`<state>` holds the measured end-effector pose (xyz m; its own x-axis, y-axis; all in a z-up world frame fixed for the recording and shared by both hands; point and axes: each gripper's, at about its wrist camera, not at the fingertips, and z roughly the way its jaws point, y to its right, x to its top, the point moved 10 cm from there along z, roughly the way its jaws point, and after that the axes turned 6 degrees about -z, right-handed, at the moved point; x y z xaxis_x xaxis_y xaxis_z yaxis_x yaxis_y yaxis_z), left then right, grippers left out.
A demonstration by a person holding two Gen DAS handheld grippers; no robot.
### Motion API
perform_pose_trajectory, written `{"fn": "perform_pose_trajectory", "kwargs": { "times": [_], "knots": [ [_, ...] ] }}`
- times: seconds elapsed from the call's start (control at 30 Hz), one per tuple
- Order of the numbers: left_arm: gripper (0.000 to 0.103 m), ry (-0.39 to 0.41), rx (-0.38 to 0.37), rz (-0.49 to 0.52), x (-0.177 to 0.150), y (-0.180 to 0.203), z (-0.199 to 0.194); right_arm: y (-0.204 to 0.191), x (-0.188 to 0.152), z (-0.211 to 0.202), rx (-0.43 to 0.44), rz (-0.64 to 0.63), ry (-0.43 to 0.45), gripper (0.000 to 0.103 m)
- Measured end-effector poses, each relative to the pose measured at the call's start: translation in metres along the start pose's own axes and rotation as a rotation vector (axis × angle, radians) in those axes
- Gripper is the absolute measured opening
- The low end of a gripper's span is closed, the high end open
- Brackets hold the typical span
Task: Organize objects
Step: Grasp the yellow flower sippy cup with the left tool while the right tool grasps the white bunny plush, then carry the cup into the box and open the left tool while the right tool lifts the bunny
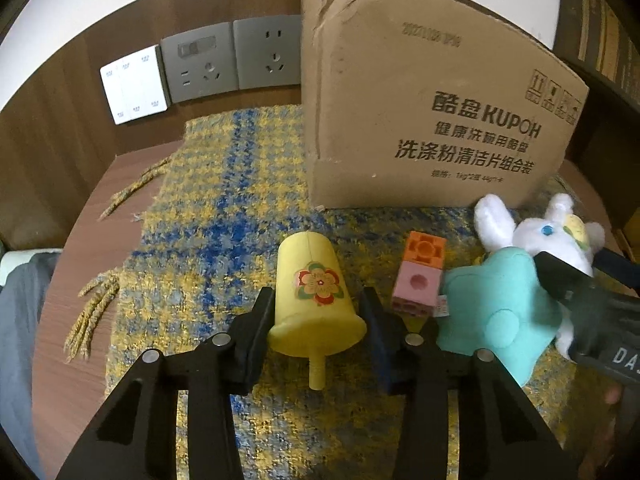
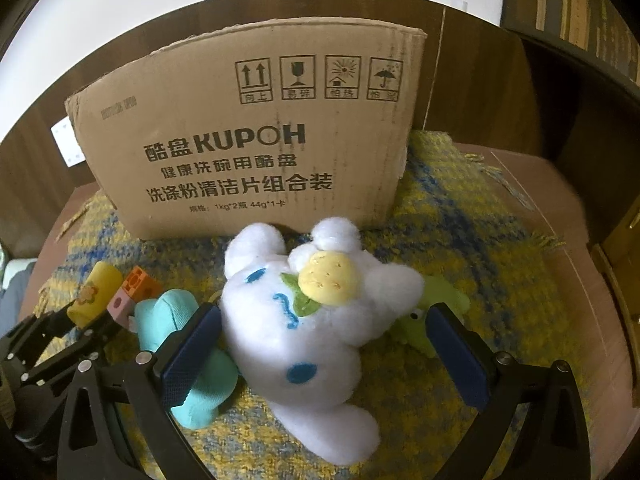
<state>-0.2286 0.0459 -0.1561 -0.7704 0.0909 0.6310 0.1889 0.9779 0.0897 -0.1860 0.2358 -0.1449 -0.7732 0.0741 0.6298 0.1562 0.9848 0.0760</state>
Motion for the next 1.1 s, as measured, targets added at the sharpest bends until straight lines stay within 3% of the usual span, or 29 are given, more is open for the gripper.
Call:
{"fn": "perform_pose_trajectory", "kwargs": {
  "times": [0.07, 0.13, 0.33, 0.53, 1.1],
  "knots": [
    [0.042, 0.007, -0.005, 0.004, 0.001, 0.002, -0.002, -0.001, 0.001, -0.002, 0.006, -0.011, 0.006, 0.092],
    [0.042, 0.013, -0.003, 0.007, 0.002, 0.003, -0.005, -0.006, 0.002, -0.005, 0.029, -0.024, 0.010, 0.072],
    [0.042, 0.036, -0.002, 0.007, 0.004, 0.002, -0.013, -0.010, 0.003, -0.008, 0.070, -0.019, 0.028, 0.059],
    [0.042, 0.069, 0.002, 0.012, 0.010, 0.004, -0.028, -0.011, 0.001, -0.017, 0.101, 0.001, 0.048, 0.054],
    [0.042, 0.162, 0.015, 0.023, 0.028, 0.009, -0.070, -0.005, 0.021, -0.068, 0.101, 0.004, 0.177, 0.054]
  ]
}}
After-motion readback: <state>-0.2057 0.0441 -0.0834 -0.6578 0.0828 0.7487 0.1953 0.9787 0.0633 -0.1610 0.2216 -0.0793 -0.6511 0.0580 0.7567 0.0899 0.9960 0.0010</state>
